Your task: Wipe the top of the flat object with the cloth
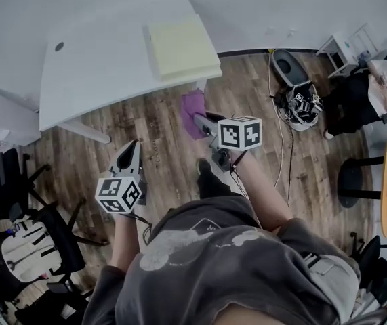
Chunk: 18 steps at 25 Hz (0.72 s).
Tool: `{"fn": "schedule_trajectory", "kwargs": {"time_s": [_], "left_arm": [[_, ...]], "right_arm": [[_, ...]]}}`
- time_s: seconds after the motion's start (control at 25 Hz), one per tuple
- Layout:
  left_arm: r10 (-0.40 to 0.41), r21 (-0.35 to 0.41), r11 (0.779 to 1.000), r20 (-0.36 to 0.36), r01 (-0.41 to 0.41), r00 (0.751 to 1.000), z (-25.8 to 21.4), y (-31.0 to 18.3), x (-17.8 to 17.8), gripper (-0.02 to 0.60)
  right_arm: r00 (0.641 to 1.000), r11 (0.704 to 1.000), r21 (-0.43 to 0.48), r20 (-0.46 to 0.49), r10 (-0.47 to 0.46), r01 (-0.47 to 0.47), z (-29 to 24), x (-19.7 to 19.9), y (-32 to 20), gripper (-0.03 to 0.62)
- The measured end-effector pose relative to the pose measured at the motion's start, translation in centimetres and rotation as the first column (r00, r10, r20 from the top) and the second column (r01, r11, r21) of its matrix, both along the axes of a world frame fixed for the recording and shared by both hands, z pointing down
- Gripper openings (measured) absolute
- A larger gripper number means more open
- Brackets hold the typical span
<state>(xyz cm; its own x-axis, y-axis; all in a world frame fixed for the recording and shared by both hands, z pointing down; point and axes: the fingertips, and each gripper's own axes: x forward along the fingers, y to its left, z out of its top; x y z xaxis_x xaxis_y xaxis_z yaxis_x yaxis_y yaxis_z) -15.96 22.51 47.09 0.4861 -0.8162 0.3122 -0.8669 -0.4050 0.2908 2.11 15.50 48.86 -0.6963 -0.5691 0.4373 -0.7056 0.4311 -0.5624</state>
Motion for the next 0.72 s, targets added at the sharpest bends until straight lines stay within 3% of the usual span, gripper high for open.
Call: {"fn": "schedule_trajectory", "kwargs": {"time_s": [0.32, 0.72], "left_arm": [[0.008, -0.009, 1.0, 0.034, -0.008, 0.999, -0.8, -7.0, 4.4, 0.0], [-0.055, -0.048, 0.997, 0.053, 0.057, 0.997, -0.1, -14.6, 6.8, 0.0]], "right_arm": [[1.0, 1.0, -0.015, 0.029, 0.002, -0.002, -0.1, 4.0, -8.3, 0.075], [0.999, 0.999, -0.04, 0.05, -0.013, 0.015, 0.7, 8.8, -16.0, 0.074]]}}
